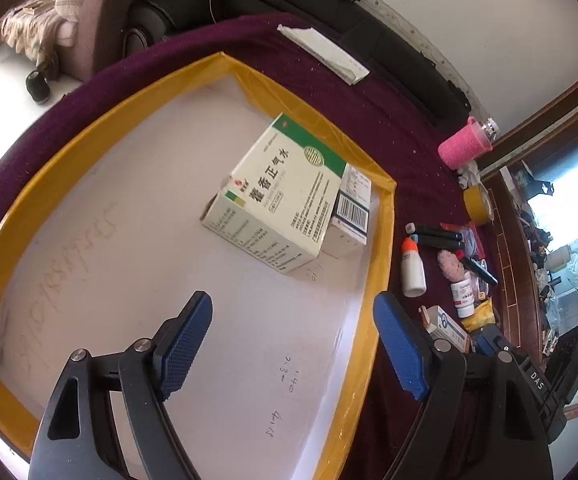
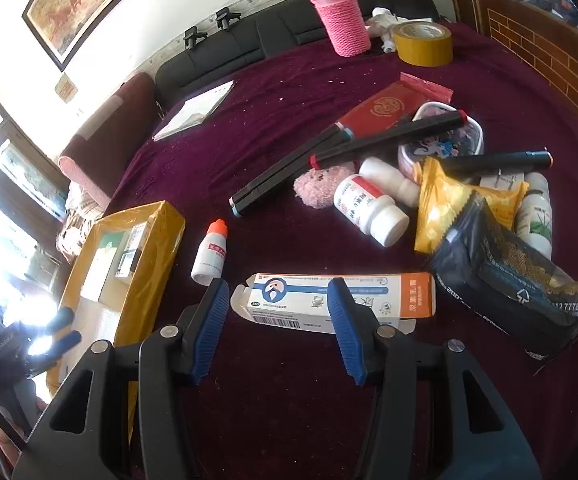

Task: Organize objects
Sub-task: 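Move the left tool to the orange-capped bottle while the right approaches the ointment box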

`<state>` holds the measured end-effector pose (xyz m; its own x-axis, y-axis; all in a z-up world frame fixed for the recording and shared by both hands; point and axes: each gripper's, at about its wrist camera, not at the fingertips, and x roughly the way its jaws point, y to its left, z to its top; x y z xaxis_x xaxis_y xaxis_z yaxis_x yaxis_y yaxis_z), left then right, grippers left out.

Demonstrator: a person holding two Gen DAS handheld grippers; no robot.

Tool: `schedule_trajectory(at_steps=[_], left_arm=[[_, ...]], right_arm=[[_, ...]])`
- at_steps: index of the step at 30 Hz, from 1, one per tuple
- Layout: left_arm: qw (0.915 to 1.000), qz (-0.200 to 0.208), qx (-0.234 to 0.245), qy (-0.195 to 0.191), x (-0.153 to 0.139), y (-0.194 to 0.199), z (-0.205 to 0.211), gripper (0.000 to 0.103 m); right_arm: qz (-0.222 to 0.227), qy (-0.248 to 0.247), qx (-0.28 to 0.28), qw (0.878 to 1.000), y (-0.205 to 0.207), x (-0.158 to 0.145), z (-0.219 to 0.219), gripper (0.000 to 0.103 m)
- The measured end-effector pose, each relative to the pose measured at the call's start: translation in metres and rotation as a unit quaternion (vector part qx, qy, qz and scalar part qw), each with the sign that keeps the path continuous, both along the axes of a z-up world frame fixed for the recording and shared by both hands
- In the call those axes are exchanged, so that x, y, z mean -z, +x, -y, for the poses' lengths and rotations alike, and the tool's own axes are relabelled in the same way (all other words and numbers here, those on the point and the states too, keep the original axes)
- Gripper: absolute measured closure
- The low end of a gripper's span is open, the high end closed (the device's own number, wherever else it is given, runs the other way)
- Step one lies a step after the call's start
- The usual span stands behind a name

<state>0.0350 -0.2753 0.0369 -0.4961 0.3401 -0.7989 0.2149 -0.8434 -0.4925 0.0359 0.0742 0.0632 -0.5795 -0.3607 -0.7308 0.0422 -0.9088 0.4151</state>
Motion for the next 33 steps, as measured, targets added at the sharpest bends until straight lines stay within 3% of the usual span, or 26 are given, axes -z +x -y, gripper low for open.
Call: schedule_trajectory(at_steps=[3, 6, 10, 14, 17, 21, 27, 30, 33], left_arm=[[1.0, 0.006, 0.0, -0.001, 0.01, -0.024, -0.009, 0.025], [0.9995, -0.008, -0.007, -0.03, 0.008, -0.039, -0.015, 0.025], [0.9987, -0.044, 0.02, -0.018, -0.015, -0.027, -0.028, 0.025], [0.9954, -0.069, 0.021, -0.064, -0.042, 0.002, -0.035, 0.025], [0.9975, -0.05, -0.002, -0.05, -0.036, 0.014, -0.016, 0.022], [0.9995, -0.014, -0.026, -0.008, -0.01, -0.001, -0.003, 0.022], [0.9988, -0.003, -0.034, -0.035, 0.007, -0.047, -0.011, 0.023], [0.9978, -0.061, -0.001, -0.027, -0.023, -0.034, -0.033, 0.022], [0.9901, -0.096, 0.057, -0.085, -0.044, -0.021, -0.083, 0.021]], right_arm=[[-0.001, -0.009, 0.003, 1.0, 0.004, 0.0, -0.002, 0.053], [-0.008, -0.003, 0.002, 1.0, 0.011, -0.003, -0.005, 0.053], [-0.024, 0.017, 0.016, 0.999, 0.022, -0.008, -0.021, 0.051], [-0.031, 0.015, 0.041, 0.999, 0.024, -0.006, -0.041, 0.047], [-0.028, 0.001, 0.047, 0.998, 0.024, -0.001, -0.051, 0.047], [-0.017, -0.008, 0.047, 0.999, 0.021, 0.009, -0.055, 0.047], [-0.022, -0.002, 0.051, 0.998, 0.03, 0.01, -0.057, 0.047], [-0.034, 0.015, 0.062, 0.997, 0.038, 0.006, -0.066, 0.047], [-0.036, 0.017, 0.078, 0.996, 0.039, 0.008, -0.076, 0.045]])
